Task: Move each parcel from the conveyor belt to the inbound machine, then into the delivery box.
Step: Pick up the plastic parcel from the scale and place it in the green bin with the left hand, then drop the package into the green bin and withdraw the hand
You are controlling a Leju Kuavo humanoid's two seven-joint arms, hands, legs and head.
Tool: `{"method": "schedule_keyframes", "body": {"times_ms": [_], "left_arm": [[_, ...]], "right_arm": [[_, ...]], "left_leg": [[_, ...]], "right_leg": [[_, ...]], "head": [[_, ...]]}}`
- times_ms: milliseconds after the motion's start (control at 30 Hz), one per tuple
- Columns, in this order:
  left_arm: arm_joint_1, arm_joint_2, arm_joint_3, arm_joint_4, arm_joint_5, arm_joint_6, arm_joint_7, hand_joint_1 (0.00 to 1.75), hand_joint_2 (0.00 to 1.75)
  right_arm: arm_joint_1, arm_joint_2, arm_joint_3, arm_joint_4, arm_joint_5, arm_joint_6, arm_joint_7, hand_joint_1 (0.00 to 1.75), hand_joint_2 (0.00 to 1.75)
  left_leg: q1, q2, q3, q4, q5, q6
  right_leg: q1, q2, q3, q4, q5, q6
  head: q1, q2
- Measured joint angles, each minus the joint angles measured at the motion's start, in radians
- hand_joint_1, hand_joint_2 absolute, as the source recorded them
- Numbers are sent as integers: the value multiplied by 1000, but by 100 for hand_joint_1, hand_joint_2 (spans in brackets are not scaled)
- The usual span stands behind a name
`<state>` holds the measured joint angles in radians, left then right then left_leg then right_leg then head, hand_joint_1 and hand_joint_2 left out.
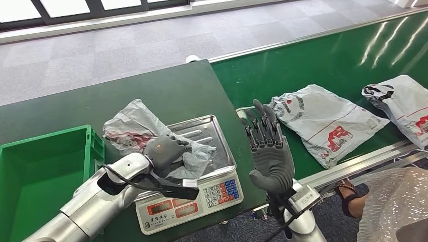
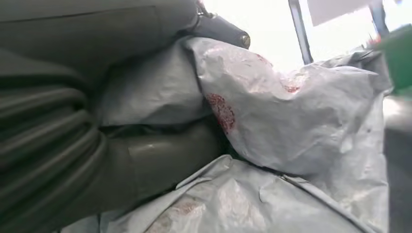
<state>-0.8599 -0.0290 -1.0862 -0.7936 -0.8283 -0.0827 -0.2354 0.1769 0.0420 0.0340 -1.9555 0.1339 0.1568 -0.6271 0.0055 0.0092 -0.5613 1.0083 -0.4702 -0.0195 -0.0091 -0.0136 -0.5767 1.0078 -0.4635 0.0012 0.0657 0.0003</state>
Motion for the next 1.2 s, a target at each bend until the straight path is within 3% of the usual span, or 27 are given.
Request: {"method": "schedule_keyframes", "body": {"times_ms": [133,267,467,767,900,1200], "left_arm": [[10,59,42,-169,-146,119,83,175,175],[56,102,150,-362,-345,235,158,175,175],[136,141,303,-516,-444,290,171,175,175],[178,170,379,-524,-473,302,186,175,175],[219,228,489,-420,-502,325,189,175,175],[231,262,533,-330,-519,314,216,175,175]], "right_arm": [[23,1,0,-15,7,13,0,0,175],[33,10,0,-31,22,25,21,0,175],[63,13,0,-49,31,23,23,0,175],[76,13,0,-52,31,28,18,0,175],[82,13,0,-56,31,33,17,0,175],[79,12,0,-57,24,35,22,0,175]], "left_leg": [[0,0,-1,0,0,0],[0,1,-2,0,0,0],[0,0,-2,0,0,0],[0,1,-2,0,0,0],[0,1,-2,0,1,-1],[0,2,-3,0,1,-1]], "right_leg": [[0,0,-1,0,0,0],[0,0,-2,0,0,0],[0,0,-2,0,-1,0],[0,1,-2,0,0,0],[0,1,-3,0,0,-1],[0,1,-3,0,0,-1]], "head": [[0,0],[0,0],[0,0],[0,0],[0,0],[0,0]]}}
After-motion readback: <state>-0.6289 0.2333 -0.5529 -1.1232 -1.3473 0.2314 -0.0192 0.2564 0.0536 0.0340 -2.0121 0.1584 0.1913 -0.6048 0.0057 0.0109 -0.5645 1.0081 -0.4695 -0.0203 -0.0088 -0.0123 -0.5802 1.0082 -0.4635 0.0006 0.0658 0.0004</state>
